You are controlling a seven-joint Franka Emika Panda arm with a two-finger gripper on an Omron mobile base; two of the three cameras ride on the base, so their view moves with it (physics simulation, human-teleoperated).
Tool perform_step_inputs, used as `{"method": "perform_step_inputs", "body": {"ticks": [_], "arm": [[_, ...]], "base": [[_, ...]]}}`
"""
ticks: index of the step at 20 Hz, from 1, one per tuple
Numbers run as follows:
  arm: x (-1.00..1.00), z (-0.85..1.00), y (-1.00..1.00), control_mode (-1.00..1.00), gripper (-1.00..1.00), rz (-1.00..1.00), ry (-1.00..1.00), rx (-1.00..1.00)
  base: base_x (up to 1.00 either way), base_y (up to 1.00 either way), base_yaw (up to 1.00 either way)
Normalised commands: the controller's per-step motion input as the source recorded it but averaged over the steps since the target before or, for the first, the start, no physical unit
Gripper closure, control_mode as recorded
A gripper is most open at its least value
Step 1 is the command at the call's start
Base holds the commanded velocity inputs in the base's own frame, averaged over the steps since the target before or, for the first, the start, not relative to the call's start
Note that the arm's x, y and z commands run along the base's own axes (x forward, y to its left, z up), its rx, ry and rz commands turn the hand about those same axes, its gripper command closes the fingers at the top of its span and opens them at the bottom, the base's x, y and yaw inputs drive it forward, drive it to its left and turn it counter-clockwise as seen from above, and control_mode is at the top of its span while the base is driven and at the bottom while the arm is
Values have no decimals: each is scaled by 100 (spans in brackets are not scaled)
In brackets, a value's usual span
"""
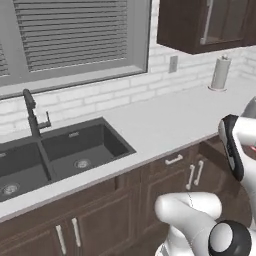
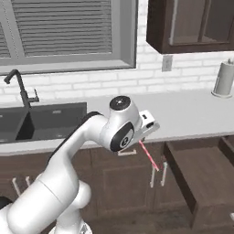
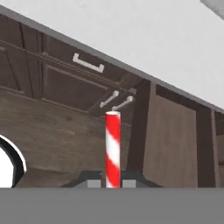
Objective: Take a straw from the drawer in front and place it inside the glass cup on the dining counter.
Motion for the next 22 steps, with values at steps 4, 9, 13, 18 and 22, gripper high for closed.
{"method": "perform_step_inputs", "body": {"ticks": [4,9,13,18,22], "arm": [[0,0,0,100,100,0,0,0],[0,0,0,100,100,0,0,0],[0,0,0,100,100,0,0,0],[0,0,0,100,100,0,0,0],[0,0,0,100,100,0,0,0]], "base": [[-22,34,66],[-28,36,67],[-41,35,68],[-49,34,67],[-46,44,66]]}}
